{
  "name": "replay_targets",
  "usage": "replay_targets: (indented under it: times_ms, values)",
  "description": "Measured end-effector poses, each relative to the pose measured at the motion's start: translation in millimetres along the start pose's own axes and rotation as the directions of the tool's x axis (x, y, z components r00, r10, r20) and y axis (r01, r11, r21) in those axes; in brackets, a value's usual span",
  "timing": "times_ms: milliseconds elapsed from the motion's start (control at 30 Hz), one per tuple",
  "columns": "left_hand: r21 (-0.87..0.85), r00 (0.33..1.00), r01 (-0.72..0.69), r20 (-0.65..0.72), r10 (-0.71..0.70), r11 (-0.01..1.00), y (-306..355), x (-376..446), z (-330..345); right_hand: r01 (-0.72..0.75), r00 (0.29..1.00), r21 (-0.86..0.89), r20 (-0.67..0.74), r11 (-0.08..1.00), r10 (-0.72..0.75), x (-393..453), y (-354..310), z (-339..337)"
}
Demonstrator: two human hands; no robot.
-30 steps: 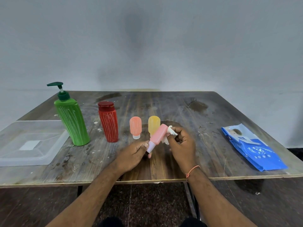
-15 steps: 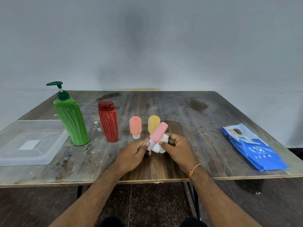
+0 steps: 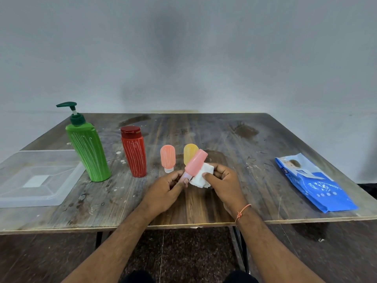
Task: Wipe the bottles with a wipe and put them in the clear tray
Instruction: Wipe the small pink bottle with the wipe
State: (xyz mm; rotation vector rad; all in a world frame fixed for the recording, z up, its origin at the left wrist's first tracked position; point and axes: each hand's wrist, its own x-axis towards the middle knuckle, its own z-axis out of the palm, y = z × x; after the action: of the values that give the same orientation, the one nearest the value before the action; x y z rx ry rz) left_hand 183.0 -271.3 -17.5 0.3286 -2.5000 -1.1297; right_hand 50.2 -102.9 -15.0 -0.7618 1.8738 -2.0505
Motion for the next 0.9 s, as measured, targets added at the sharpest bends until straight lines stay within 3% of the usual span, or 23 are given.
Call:
replay_targets:
  times_ms: [533, 900]
  values:
    - [0.009, 0.977, 0.109, -0.186, -0.106, 0.994, 0.4, -2.2, 0.5, 0.015, 1.000, -0.017, 0.005, 1.000, -0.015, -2.5, -2.6, -1.1]
    - [0.015, 0.951, 0.152, -0.274, -0.142, 0.988, 0.9, -1.4, -0.2, -0.003, 0.994, 0.079, -0.108, 0.997, 0.012, 0.3, -0.8, -1.4]
